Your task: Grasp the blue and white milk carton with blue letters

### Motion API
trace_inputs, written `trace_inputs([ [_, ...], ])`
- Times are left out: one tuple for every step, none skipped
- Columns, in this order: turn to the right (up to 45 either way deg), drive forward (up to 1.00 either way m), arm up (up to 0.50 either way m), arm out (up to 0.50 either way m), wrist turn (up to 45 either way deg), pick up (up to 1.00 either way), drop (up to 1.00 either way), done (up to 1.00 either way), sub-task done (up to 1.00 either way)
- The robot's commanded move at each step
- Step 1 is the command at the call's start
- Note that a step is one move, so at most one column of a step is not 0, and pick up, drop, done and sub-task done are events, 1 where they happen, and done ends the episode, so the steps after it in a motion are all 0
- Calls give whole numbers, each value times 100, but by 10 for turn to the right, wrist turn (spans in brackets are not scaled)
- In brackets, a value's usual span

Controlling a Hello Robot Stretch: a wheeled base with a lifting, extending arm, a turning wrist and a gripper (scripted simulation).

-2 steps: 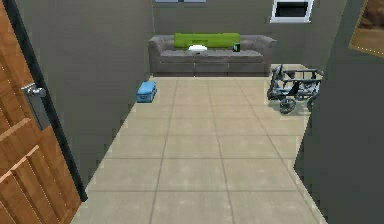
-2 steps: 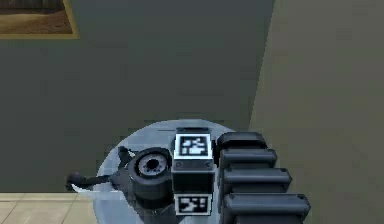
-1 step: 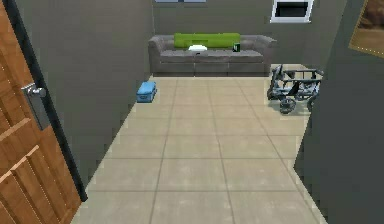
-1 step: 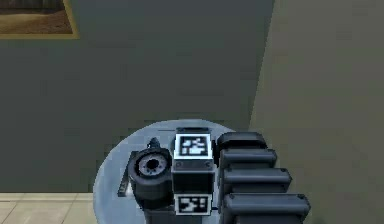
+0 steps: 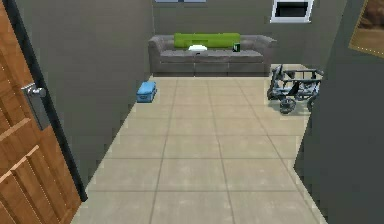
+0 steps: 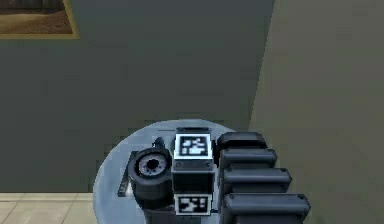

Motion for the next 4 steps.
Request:
trace_inputs([
  [0,0,-30,0,0,0,0,0,0],
  [0,0,0,0,0,100,0,0,0],
  [0,0,10,0,0,0,0,0,0],
  [0,0,0,0,0,0,0,100,0],
])
